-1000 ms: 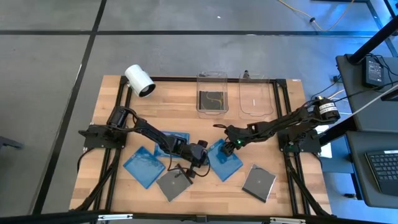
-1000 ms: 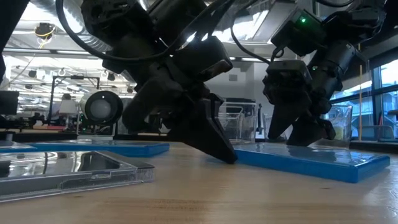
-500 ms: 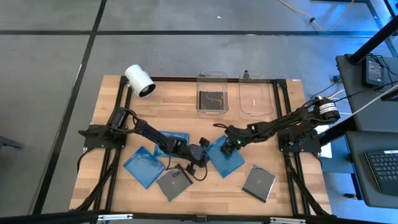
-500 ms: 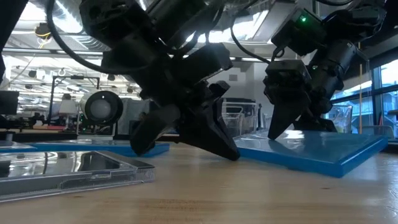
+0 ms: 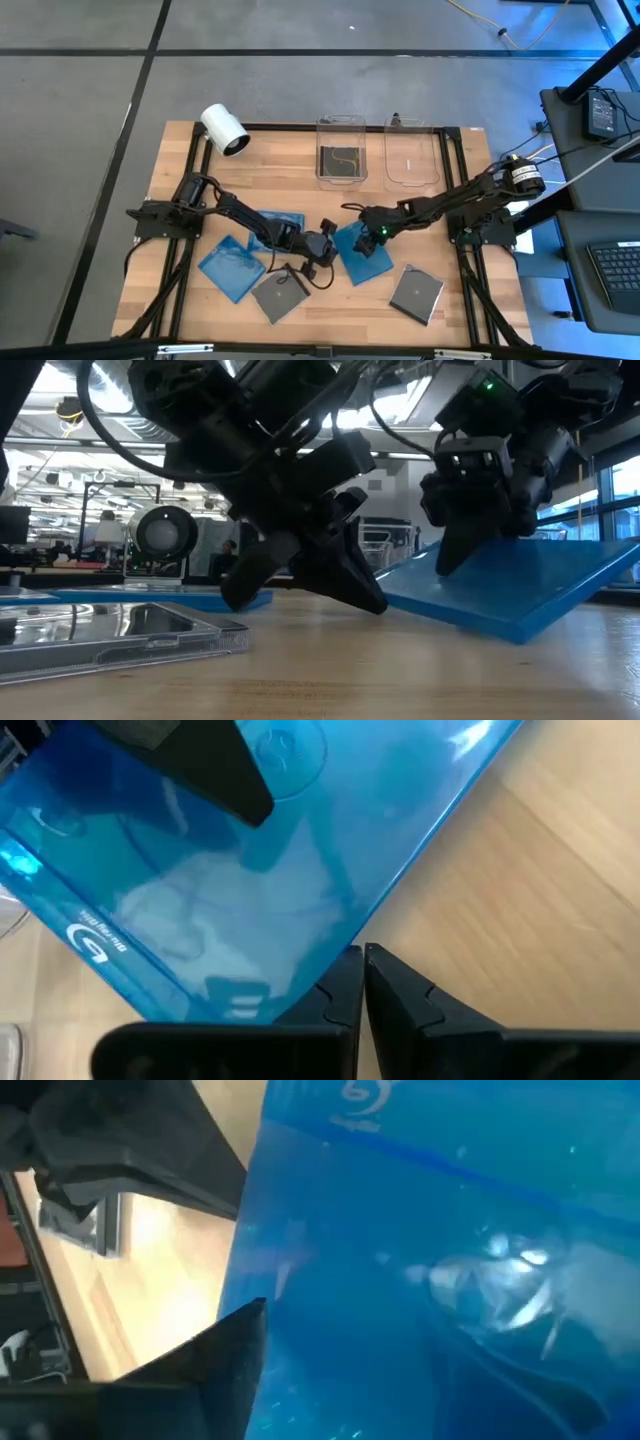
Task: Pick & place jewel cases by type
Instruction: Put the right blue CD case into the right transparent bin
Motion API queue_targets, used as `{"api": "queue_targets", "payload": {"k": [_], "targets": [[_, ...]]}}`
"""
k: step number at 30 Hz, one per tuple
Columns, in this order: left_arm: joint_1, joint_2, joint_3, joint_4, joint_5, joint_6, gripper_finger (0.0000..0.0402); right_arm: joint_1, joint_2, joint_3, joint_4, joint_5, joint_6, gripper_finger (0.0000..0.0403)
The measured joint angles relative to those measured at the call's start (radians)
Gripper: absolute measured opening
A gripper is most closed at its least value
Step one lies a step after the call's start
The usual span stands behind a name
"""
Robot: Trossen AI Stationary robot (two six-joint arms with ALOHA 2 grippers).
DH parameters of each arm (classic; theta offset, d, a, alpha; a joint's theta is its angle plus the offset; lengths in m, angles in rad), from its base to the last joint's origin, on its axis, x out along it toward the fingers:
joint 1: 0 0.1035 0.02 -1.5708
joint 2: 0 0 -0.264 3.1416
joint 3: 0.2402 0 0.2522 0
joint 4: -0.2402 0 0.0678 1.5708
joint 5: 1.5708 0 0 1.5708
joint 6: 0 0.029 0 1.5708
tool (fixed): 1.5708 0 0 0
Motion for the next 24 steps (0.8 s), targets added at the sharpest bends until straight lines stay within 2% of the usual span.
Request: {"api": "queue_targets", "payload": {"k": [14,22,24], "targets": [[-0.012,-0.003,0.001,-0.041,-0.009,-0.070,0.0017,-0.002,-0.005,0.003,0.018,-0.018,-0.053,0.0134],[-0.012,-0.020,0.003,-0.073,-0.004,-0.049,0.0012,-0.002,-0.005,0.004,0.026,-0.033,-0.054,0.0096],[-0.014,-0.048,0.002,-0.114,-0.031,-0.025,0.0014,-0.002,-0.005,0.004,0.028,-0.044,-0.054,0.0092]]}}
